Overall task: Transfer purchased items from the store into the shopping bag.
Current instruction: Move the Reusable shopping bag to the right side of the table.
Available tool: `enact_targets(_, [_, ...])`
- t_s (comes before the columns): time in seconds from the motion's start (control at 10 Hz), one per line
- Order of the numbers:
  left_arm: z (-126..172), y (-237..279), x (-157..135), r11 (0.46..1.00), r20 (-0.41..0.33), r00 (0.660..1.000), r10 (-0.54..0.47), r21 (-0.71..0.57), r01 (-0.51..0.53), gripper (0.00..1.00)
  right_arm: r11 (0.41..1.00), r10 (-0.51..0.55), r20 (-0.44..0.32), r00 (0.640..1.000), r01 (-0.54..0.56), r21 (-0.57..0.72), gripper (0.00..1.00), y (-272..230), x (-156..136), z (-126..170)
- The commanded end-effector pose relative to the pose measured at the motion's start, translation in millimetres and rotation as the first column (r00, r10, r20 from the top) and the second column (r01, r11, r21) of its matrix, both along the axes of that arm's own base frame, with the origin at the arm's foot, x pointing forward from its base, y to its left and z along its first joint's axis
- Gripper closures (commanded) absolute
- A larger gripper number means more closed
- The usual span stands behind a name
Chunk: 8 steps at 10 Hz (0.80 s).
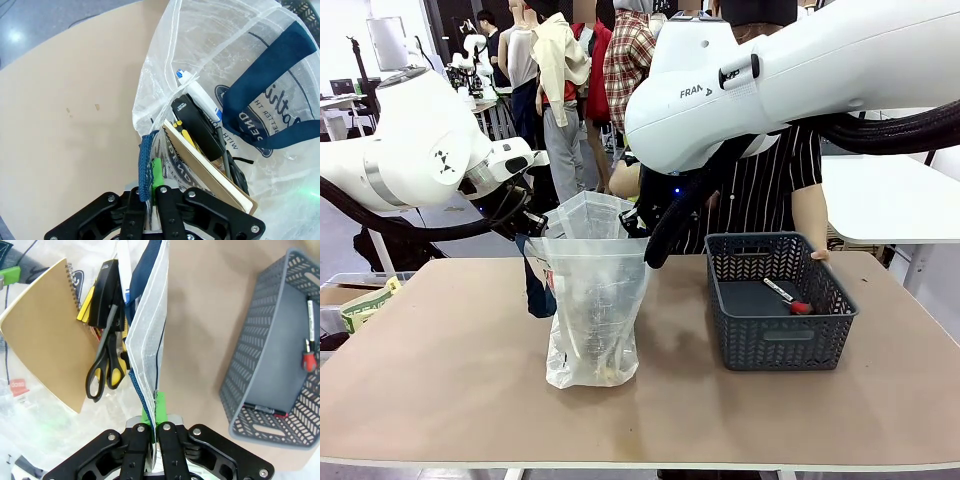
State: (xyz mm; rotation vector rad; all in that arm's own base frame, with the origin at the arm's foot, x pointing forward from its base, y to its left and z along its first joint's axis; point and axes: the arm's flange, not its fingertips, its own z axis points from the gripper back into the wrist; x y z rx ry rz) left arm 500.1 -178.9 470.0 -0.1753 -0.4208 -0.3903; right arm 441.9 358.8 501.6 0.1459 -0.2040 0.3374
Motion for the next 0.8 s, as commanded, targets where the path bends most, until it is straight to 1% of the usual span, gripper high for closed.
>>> enact_targets(0.0, [0.4,1.1,0.3,1.0,0.001,1.0,0.002,0.0,-0.002,1.0,1.0,0.0,0.002,1.0,0.0,-0.004,1.0,-1.2,-0.1,-0.6])
enact_targets(0.7, [0.4,1.1,0.3,1.0,0.001,1.0,0.002,0.0,-0.002,1.0,1.0,0.0,0.002,1.0,0.0,-0.004,1.0,-1.2,-0.1,-0.6])
